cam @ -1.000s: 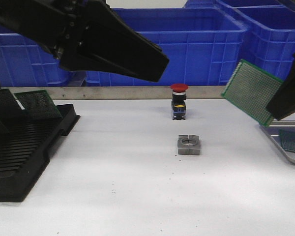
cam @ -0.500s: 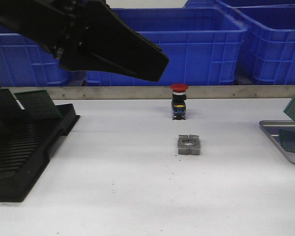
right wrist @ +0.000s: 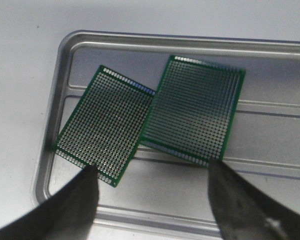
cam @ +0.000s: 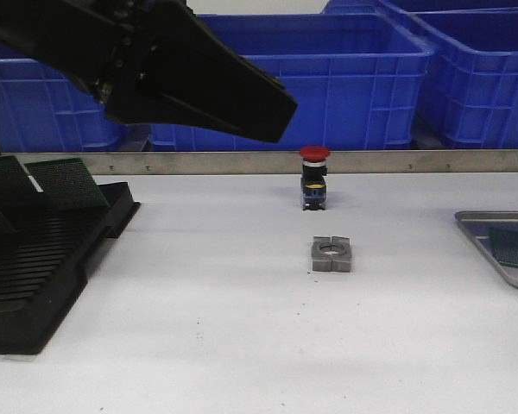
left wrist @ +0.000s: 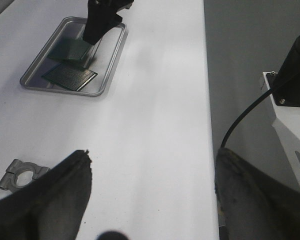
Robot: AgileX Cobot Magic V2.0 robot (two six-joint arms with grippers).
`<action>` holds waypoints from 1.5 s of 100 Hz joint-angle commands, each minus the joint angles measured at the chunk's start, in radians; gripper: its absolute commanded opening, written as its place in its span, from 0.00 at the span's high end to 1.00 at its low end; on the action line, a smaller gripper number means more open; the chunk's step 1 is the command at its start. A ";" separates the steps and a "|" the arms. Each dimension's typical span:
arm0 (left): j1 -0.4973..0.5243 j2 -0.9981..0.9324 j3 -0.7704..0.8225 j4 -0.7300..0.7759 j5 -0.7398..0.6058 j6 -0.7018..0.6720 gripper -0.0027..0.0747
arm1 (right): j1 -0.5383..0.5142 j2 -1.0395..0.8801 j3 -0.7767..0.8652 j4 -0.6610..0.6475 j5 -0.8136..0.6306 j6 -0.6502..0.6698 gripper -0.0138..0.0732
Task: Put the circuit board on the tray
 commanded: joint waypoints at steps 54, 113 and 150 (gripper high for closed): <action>0.097 -0.064 -0.030 -0.056 0.089 -0.033 0.91 | -0.005 -0.169 -0.023 0.021 0.155 -0.001 0.78; 0.505 -0.265 -0.030 0.092 -0.012 -0.349 0.99 | 0.110 -0.380 -0.010 0.089 0.077 -0.029 0.91; 0.503 -0.463 0.128 -0.004 -0.589 -0.466 0.99 | 0.218 -0.687 0.211 0.094 -0.210 -0.029 0.91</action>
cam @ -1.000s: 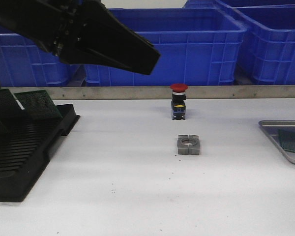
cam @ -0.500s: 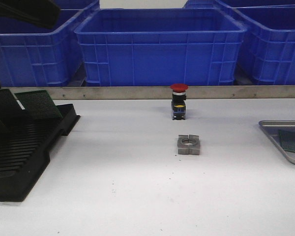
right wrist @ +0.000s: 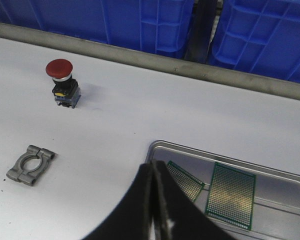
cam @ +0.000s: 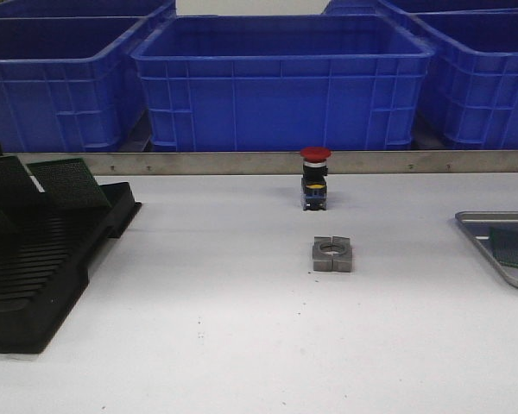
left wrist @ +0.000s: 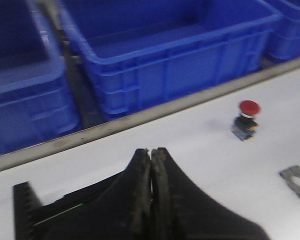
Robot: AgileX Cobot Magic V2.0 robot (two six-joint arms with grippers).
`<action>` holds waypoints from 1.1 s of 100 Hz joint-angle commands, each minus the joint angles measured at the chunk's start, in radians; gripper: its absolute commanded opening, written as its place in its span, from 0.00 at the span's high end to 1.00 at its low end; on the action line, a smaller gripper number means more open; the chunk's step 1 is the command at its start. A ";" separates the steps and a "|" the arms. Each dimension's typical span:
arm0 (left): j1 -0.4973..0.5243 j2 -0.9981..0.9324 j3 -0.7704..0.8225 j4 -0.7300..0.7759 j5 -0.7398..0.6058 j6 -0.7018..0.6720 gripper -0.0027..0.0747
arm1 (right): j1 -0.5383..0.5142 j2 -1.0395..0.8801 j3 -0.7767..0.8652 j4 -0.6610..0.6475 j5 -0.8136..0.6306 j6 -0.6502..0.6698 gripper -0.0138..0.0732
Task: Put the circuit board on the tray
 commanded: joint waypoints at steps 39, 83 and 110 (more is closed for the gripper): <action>0.000 -0.373 0.348 -0.184 -0.284 -0.010 0.99 | 0.041 -0.450 0.210 0.027 -0.177 -0.009 0.91; 0.000 -0.778 0.564 -0.191 -0.200 -0.008 0.99 | 0.040 -0.784 0.307 0.027 -0.024 -0.009 0.91; 0.000 -0.906 0.601 -0.203 -0.202 -0.008 0.99 | 0.040 -0.799 0.307 0.027 0.047 -0.009 0.91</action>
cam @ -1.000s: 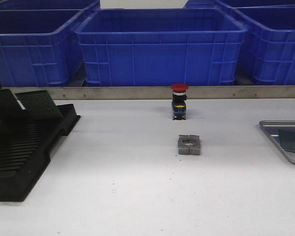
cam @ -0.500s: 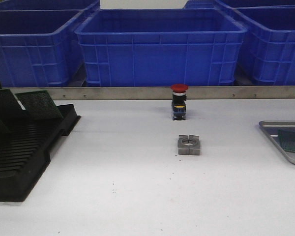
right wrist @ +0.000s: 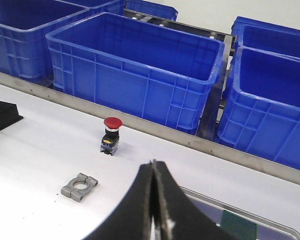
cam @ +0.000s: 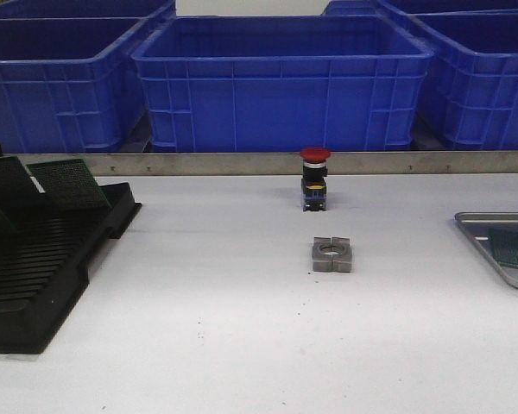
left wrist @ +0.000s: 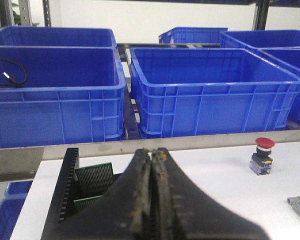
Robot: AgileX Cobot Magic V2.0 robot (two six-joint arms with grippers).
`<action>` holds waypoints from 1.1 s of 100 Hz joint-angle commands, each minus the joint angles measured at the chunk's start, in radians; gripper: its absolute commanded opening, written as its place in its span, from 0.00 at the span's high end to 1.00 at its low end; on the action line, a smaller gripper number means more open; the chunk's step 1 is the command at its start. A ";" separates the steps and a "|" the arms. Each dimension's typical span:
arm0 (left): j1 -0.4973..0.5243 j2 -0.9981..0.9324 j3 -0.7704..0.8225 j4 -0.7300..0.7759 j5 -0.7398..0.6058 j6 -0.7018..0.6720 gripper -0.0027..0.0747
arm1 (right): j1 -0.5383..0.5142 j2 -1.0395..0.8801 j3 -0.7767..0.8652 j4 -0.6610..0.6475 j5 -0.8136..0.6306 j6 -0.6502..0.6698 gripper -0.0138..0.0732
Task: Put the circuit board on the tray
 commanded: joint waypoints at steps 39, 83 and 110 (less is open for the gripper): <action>0.000 -0.003 -0.024 -0.032 0.000 -0.001 0.99 | 0.000 0.009 -0.024 0.017 -0.058 -0.009 0.91; 0.000 -0.003 -0.024 -0.032 0.000 -0.001 0.99 | 0.000 0.009 -0.024 0.017 -0.057 -0.009 0.91; 0.000 -0.003 -0.024 -0.031 -0.054 -0.003 0.99 | 0.000 0.009 -0.024 0.017 -0.057 -0.009 0.91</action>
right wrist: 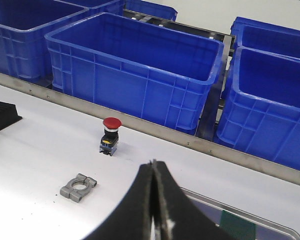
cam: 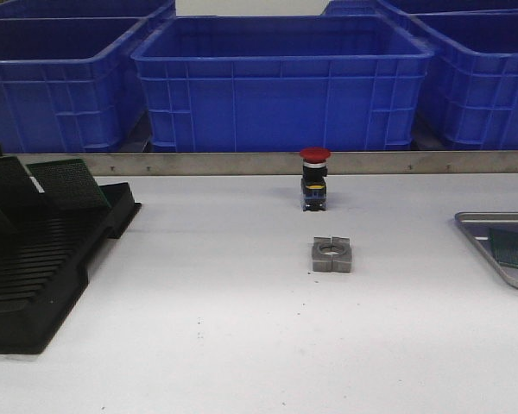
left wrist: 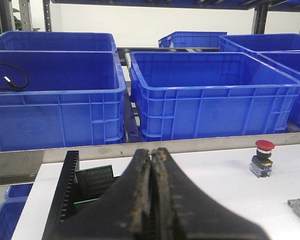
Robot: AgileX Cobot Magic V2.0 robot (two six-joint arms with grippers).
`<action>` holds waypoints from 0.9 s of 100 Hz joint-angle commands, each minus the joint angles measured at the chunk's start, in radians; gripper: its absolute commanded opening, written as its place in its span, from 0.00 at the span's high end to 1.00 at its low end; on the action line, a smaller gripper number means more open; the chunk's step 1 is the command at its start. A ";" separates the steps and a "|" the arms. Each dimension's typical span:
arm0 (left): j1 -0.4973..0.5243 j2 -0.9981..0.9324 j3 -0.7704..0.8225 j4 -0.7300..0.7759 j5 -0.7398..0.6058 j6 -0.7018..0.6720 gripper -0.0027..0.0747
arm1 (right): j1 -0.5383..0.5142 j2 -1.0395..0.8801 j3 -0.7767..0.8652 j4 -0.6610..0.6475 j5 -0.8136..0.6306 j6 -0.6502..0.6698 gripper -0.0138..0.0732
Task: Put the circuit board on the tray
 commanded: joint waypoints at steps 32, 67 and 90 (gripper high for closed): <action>-0.057 0.011 -0.027 0.744 -0.082 -0.737 0.99 | 0.000 0.009 -0.024 0.017 -0.057 -0.009 0.91; -0.054 -0.005 0.069 1.515 -0.305 -1.460 0.99 | 0.000 0.009 -0.024 0.017 -0.057 -0.009 0.91; -0.054 -0.144 0.211 1.533 -0.256 -1.558 0.99 | 0.000 0.009 -0.024 0.017 -0.057 -0.009 0.91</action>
